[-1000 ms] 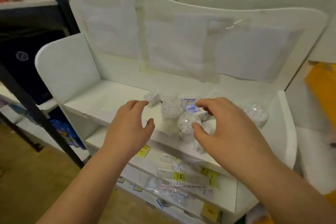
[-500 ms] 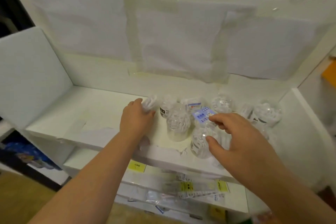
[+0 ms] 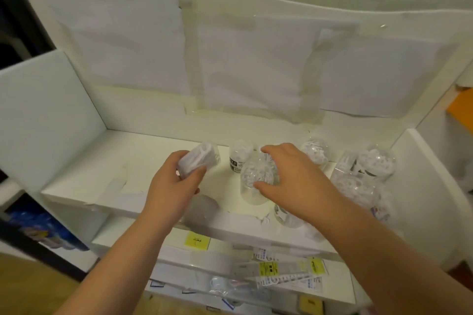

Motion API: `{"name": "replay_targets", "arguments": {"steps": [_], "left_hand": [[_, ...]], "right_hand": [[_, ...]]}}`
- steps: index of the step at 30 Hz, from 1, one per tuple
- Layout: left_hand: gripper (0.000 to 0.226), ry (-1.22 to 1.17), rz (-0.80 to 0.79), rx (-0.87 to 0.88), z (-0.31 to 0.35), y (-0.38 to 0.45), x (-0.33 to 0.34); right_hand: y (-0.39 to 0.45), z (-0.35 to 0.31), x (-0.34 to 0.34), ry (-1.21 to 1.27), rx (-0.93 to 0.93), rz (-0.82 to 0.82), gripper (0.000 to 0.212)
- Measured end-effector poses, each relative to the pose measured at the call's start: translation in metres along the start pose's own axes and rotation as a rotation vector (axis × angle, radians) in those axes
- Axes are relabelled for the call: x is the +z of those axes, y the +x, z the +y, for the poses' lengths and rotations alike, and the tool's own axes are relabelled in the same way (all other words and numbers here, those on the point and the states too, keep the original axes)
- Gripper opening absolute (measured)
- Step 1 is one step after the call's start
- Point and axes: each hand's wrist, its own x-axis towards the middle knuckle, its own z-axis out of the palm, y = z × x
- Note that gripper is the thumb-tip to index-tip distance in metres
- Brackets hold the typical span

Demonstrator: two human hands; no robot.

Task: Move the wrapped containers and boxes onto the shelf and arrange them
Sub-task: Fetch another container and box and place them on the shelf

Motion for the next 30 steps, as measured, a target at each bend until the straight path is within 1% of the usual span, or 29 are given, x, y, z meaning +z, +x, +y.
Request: {"name": "replay_targets", "arguments": {"steps": [2,5,8,11,14,18,23,27,30], "left_hand": [[0.021,-0.066,-0.019,-0.001,0.012,-0.012,-0.007],[0.021,-0.028,-0.017,0.04,0.024,-0.025,-0.019],[0.02,0.014,0.002,0.059,0.03,-0.034,-0.029],[0.021,0.037,0.04,0.096,0.035,-0.039,-0.032],[0.024,0.023,0.058,0.108,0.042,-0.04,-0.032],[0.03,-0.036,0.065,0.124,0.055,-0.042,-0.018],[0.026,-0.059,-0.012,0.21,0.088,-0.05,0.014],[0.02,-0.081,-0.09,0.348,0.121,-0.059,0.053],[0.019,-0.159,-0.196,0.409,0.15,-0.071,0.088]], "right_hand": [[0.012,-0.005,0.008,-0.066,-0.011,-0.069,0.076],[0.022,-0.01,0.019,-0.145,-0.009,-0.141,0.076],[0.024,-0.011,0.024,-0.142,-0.014,-0.134,0.067],[0.021,-0.013,0.016,-0.087,-0.008,-0.091,0.065],[0.013,-0.017,-0.003,0.027,0.012,-0.003,0.071],[-0.015,-0.013,-0.034,0.21,0.044,0.168,0.072],[-0.071,0.002,-0.069,0.399,0.129,0.377,0.074],[-0.117,0.017,-0.106,0.368,0.186,0.553,0.072],[-0.153,0.032,-0.138,0.299,0.244,0.687,0.077]]}}
